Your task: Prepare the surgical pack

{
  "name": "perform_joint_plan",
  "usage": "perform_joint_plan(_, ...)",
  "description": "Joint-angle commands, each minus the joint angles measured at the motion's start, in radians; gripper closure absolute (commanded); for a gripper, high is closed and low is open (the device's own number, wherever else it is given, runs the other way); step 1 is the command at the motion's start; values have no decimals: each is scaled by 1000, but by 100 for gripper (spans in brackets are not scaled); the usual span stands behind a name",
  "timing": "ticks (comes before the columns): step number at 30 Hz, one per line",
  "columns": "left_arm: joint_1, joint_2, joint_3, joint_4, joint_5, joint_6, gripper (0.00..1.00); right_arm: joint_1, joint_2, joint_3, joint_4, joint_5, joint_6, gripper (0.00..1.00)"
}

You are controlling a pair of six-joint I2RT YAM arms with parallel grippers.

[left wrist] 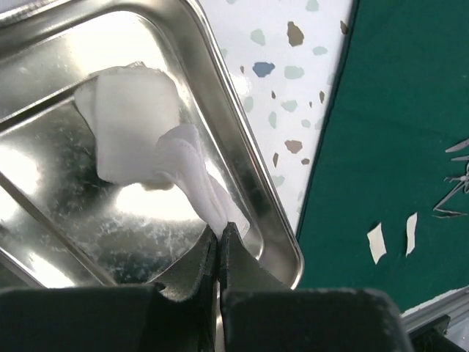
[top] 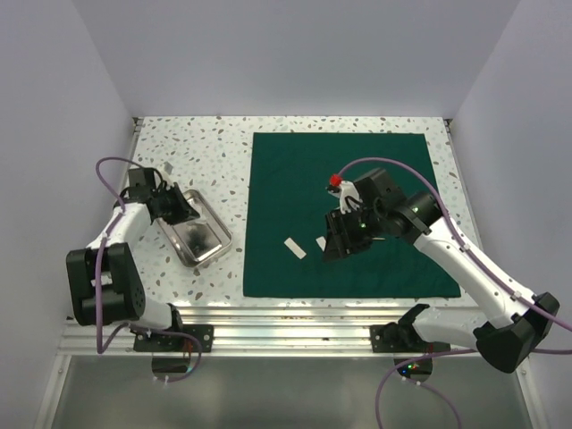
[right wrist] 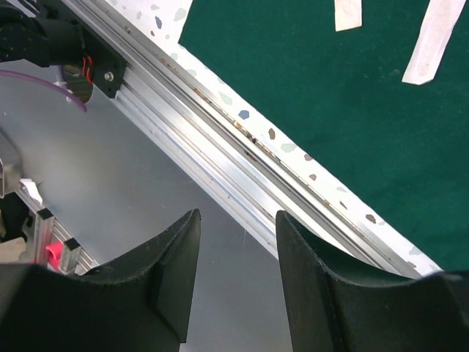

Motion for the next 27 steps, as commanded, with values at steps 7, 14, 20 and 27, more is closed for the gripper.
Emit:
perform_joint_plan(7, 57, 141, 135, 138, 58, 16, 100, -4, -24, -17, -25, 13, 26, 50)
perform_joint_plan(14, 68, 209, 146, 192, 112, 10, 100, -4, 11, 9, -24, 17, 28, 50)
perform_joint_plan(20, 71, 284, 108, 249, 156, 25, 100, -3, 27, 19, -27, 13, 31, 50)
perform_joint_plan(27, 79, 240, 70, 177, 89, 52, 100, -4, 39, 22, -19, 13, 28, 50)
